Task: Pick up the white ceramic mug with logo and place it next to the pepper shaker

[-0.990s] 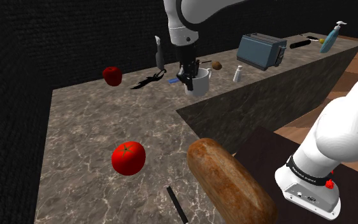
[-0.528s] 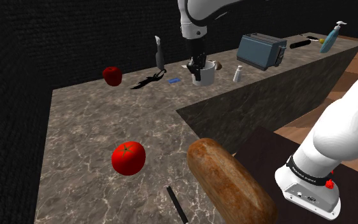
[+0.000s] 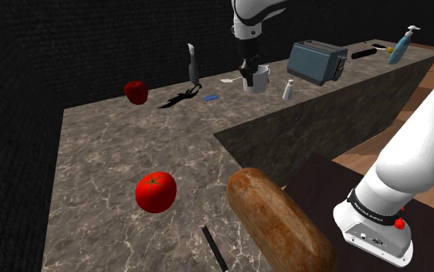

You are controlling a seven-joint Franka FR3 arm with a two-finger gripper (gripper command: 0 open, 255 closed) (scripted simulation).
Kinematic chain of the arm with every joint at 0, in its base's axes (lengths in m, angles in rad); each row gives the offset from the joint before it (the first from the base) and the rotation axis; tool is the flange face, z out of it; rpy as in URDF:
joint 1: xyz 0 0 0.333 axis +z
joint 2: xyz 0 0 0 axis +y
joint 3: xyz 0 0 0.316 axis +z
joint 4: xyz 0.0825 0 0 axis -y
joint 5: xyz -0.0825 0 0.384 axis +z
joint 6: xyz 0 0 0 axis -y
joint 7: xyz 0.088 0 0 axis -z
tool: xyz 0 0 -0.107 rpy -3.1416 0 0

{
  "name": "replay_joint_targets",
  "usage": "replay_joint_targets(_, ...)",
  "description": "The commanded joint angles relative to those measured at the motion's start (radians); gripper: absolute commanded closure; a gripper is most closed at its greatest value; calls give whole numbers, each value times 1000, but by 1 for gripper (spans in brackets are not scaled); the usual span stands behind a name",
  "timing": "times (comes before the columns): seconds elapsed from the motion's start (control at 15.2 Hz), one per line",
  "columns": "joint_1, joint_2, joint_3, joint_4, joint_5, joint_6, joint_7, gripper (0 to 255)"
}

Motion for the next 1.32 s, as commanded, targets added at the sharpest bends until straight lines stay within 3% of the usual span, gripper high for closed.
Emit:
replay_joint_targets(0.0, -21, 28, -23, 32, -9, 0, -43, 255)
replay_joint_targets(0.66, -127, 212, -120, 260, -32, -19, -245, 255)
replay_joint_targets(1.25, -229, 469, -179, 621, -19, -102, -415, 255)
